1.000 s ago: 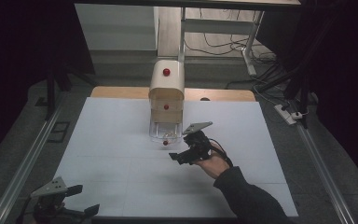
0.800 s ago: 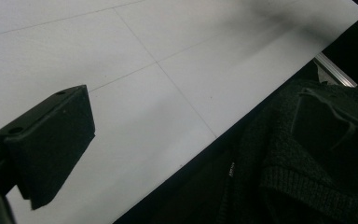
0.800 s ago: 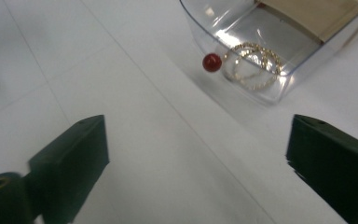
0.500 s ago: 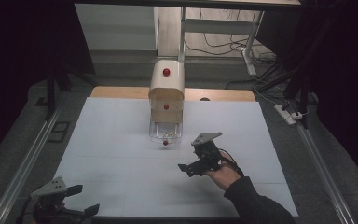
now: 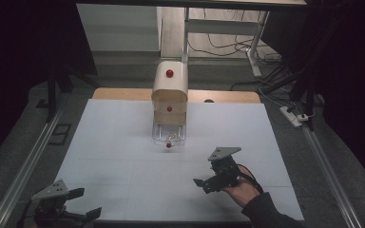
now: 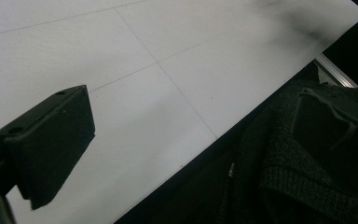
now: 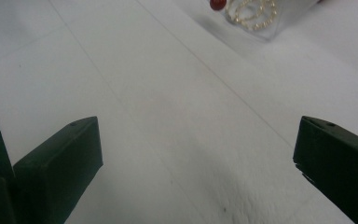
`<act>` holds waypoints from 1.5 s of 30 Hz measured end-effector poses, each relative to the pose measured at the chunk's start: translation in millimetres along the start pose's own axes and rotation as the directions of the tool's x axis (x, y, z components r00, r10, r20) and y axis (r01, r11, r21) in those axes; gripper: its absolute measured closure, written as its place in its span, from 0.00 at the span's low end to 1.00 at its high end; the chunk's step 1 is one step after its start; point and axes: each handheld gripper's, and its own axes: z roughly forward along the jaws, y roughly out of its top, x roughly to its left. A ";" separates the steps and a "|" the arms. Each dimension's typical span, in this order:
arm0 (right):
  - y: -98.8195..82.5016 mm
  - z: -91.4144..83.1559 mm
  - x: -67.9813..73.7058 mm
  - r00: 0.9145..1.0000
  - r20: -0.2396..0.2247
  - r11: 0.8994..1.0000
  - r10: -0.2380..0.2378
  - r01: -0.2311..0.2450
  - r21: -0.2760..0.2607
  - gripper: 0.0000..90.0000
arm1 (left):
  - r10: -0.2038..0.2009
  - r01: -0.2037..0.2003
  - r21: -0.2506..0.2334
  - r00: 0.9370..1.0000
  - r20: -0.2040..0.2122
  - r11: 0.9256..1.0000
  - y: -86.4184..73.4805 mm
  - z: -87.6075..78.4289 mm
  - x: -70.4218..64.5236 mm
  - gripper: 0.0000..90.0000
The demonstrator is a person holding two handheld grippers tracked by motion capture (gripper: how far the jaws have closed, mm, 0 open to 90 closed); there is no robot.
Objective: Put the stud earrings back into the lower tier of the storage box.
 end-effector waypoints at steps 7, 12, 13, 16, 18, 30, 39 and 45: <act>-14.6 -15.0 -0.5 1.000 0.022 1.000 0.019 -0.019 0.005 0.01 | -0.002 0.002 -0.001 1.000 0.000 1.000 0.0 0.0 0.1 0.00; -24.5 -26.1 -0.9 0.998 0.052 1.000 0.029 -0.029 0.005 0.00 | -0.001 0.001 0.000 1.000 -0.002 1.000 -0.1 0.0 -0.2 0.00; -26.4 -28.5 -1.2 0.998 0.061 1.000 0.028 -0.028 0.004 0.00 | 0.000 0.000 0.000 1.000 -0.002 1.000 -0.1 0.0 -0.3 0.00; -33.1 -36.0 -2.5 0.996 0.078 0.999 0.039 -0.039 0.002 0.00 | -0.002 0.002 -0.002 1.000 -0.001 1.000 -0.3 -0.2 0.0 0.00; -37.6 -40.5 -3.9 0.995 0.087 0.999 0.052 -0.053 0.003 0.00 | -0.003 0.003 -0.002 1.000 0.000 1.000 -0.4 -0.3 0.1 0.00; -64.6 -71.4 -10.1 0.981 0.143 0.991 0.134 -0.131 -0.028 0.00 | -0.006 0.006 -0.001 1.000 -0.002 1.000 -0.1 0.0 0.1 0.00; -81.0 -88.0 -7.2 0.968 0.158 0.981 0.195 -0.191 -0.037 0.00 | -0.009 0.009 -0.003 1.000 -0.003 1.000 -0.1 -0.3 0.6 0.00; -88.7 -102.5 -4.8 0.956 0.177 0.972 0.235 -0.226 -0.071 0.00 | -0.011 0.011 0.001 1.000 -0.006 1.000 -0.1 -0.1 0.8 0.00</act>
